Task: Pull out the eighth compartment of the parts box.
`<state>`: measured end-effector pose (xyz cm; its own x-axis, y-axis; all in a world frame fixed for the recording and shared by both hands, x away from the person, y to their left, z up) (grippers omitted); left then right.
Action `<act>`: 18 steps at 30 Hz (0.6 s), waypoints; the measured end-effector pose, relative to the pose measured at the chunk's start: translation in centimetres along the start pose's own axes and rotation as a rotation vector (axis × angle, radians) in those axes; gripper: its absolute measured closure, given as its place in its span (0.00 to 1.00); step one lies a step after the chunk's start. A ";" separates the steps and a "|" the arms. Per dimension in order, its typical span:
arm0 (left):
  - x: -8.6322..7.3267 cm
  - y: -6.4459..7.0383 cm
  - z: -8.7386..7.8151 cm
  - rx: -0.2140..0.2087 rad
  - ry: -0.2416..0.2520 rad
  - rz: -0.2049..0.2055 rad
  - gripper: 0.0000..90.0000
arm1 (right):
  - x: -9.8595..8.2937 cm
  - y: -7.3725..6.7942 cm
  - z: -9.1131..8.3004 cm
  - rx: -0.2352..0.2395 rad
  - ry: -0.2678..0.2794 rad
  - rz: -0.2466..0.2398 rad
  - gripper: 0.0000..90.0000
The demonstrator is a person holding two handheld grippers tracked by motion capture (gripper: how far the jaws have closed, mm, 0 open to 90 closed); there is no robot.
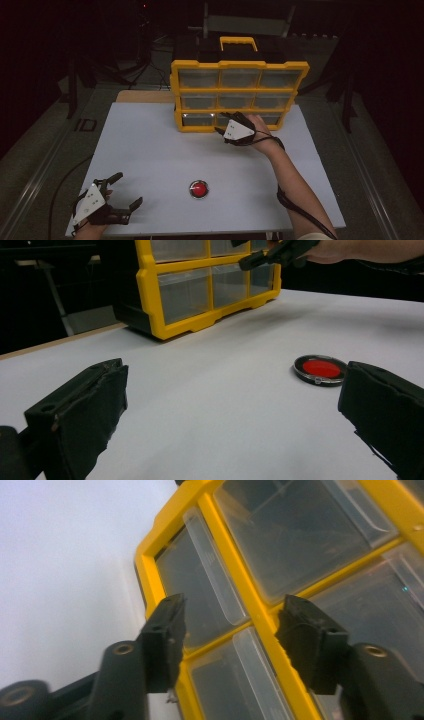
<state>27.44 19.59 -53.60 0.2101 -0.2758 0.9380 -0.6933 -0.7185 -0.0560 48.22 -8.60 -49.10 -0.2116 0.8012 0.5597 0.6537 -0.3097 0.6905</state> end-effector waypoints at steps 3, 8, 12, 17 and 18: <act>0.0 -0.1 0.0 0.001 0.000 -0.001 0.00 | -0.2 0.1 0.5 0.011 0.000 0.000 0.54; 0.0 -0.1 0.0 -0.001 -0.003 -0.002 0.00 | -0.5 0.5 1.2 -0.001 0.001 -0.012 0.61; 0.0 -0.1 0.0 0.003 0.003 -0.003 0.00 | -0.7 0.6 1.9 -0.005 -0.010 -0.062 0.65; 0.0 -0.1 -0.1 0.010 0.002 -0.002 0.00 | -1.2 0.7 2.8 -0.037 -0.027 -0.147 0.68; 0.1 -0.1 -0.1 0.011 0.003 0.002 0.00 | -1.2 0.8 2.8 -0.048 -0.029 -0.170 0.68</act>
<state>27.50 19.71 -53.51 0.2068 -0.2756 0.9388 -0.6860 -0.7250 -0.0617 51.03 -8.38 -50.48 -0.2944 0.8584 0.4202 0.5751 -0.1921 0.7952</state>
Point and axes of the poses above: each handheld gripper's, and its own axes: z roughly forward along the jaws, x roughly out of its top, y roughly to its right, the point moved 10 cm from there along z, roughly forward along the jaws, and after that the axes turned 9 degrees about -y, right-handed, at the moved point
